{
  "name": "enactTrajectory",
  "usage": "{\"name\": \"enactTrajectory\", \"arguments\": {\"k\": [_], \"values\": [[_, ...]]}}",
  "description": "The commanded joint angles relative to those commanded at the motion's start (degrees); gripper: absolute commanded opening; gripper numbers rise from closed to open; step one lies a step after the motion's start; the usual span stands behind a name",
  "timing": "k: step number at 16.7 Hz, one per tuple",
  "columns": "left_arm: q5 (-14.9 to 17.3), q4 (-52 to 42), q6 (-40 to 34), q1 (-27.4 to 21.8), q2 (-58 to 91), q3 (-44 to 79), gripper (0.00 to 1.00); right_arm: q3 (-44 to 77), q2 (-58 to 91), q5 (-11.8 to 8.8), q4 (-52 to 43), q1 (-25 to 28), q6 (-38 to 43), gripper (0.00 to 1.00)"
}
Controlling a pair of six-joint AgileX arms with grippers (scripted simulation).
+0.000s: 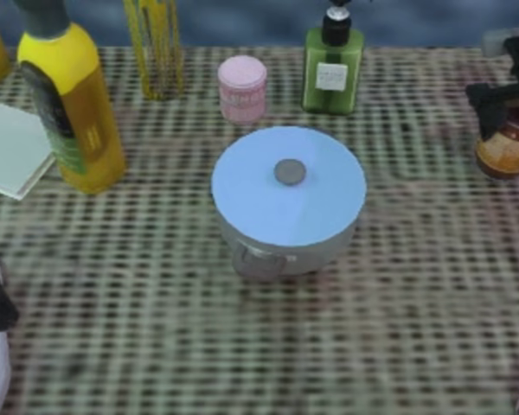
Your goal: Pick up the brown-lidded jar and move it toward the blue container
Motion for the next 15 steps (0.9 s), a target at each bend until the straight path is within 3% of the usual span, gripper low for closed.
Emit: {"name": "enactTrajectory", "arguments": {"k": [8, 15], "values": [[0.0, 0.0, 0.0, 0.0, 0.0, 0.0, 1.0, -2.18, -2.31, -0.06, -0.13, -0.06, 0.04, 0.0], [0.0, 0.0, 0.0, 0.0, 0.0, 0.0, 1.0, -21.38, -23.73, -0.28, -1.68, 0.45, 0.17, 0.0]]}}
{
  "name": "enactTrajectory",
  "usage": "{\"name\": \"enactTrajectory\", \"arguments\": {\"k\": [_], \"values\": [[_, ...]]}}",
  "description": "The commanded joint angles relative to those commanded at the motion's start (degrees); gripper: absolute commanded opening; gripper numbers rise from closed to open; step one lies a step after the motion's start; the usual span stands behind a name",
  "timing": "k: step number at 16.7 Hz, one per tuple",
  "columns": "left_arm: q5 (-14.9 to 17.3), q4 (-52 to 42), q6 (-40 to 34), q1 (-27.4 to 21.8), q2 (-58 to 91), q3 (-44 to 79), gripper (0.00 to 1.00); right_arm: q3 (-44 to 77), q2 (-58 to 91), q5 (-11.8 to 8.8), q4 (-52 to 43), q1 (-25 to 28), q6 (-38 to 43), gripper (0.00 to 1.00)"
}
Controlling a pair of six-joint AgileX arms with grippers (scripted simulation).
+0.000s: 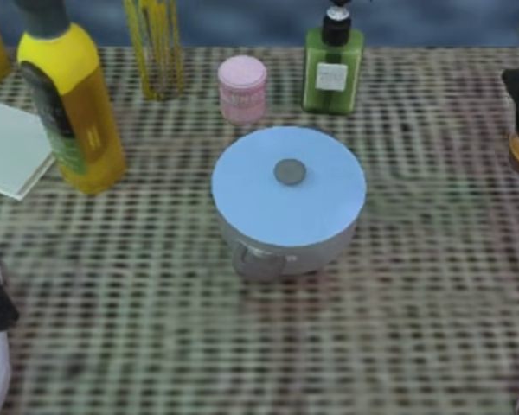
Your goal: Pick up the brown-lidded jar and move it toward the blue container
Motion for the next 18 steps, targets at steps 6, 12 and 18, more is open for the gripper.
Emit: {"name": "enactTrajectory", "arguments": {"k": [6, 12, 18], "values": [[0.0, 0.0, 0.0, 0.0, 0.0, 0.0, 1.0, -5.66, -5.81, -0.04, -0.72, 0.26, -0.06, 0.0], [0.0, 0.0, 0.0, 0.0, 0.0, 0.0, 1.0, -5.88, -4.61, 0.39, 0.64, 2.65, 4.11, 0.0], [0.0, 0.0, 0.0, 0.0, 0.0, 0.0, 1.0, -8.86, -2.0, 2.16, 5.79, 12.38, 22.81, 0.0]]}}
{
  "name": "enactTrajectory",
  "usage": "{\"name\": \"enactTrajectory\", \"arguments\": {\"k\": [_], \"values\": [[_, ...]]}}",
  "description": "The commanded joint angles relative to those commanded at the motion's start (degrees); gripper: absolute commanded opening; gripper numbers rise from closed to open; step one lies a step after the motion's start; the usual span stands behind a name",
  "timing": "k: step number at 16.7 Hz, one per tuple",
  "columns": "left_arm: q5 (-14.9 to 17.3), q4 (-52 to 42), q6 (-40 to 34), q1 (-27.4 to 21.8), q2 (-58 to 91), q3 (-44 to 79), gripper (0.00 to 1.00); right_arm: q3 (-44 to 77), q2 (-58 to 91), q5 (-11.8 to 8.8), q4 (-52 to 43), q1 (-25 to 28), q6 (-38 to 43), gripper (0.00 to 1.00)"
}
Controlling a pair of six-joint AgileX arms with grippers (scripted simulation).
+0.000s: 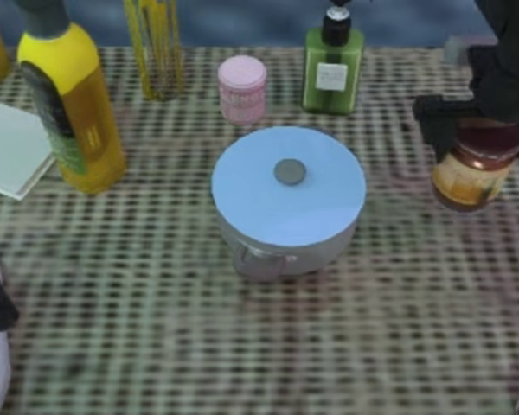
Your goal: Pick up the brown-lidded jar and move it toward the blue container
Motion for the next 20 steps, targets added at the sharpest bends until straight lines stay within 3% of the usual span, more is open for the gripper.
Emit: {"name": "enactTrajectory", "arguments": {"k": [4, 18, 20], "values": [[0.0, 0.0, 0.0, 0.0, 0.0, 0.0, 1.0, -1.46, 0.53, 0.73, 2.31, 3.81, 5.49, 0.0], [0.0, 0.0, 0.0, 0.0, 0.0, 0.0, 1.0, -7.98, 3.75, 0.76, 12.04, 3.81, 5.54, 0.0], [0.0, 0.0, 0.0, 0.0, 0.0, 0.0, 1.0, -7.98, 3.75, 0.76, 12.04, 3.81, 5.54, 0.15]]}}
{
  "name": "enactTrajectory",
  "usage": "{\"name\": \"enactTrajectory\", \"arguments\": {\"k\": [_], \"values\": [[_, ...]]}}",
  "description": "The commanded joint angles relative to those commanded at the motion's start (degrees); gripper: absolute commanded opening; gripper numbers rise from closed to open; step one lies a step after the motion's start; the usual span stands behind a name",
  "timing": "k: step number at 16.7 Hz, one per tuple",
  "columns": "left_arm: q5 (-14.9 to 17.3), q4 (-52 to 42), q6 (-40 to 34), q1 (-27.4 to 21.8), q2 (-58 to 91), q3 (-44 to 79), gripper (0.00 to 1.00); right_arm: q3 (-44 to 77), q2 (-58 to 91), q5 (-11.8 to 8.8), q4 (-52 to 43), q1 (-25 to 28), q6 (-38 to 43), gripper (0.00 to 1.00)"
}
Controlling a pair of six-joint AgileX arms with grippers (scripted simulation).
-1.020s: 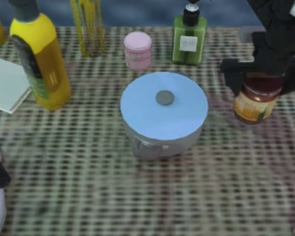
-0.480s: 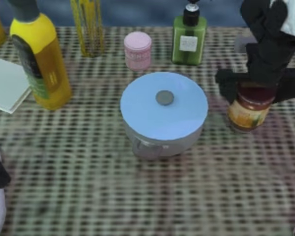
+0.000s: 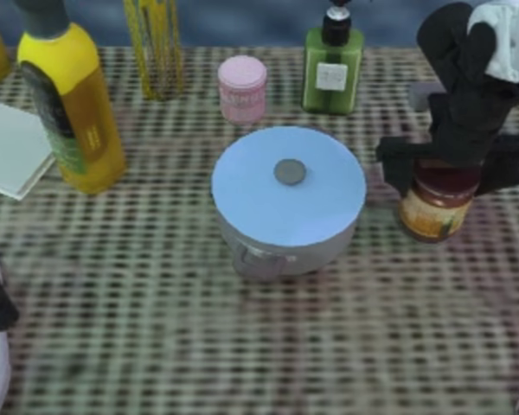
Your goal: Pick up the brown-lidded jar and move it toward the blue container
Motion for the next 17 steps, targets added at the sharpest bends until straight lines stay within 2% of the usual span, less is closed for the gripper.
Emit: {"name": "enactTrajectory", "arguments": {"k": [11, 17], "values": [[0.0, 0.0, 0.0, 0.0, 0.0, 0.0, 1.0, 0.0, 0.0, 0.0, 0.0, 0.0, 0.0, 0.98], [0.0, 0.0, 0.0, 0.0, 0.0, 0.0, 1.0, 0.0, 0.0, 0.0, 0.0, 0.0, 0.0, 1.0]]}}
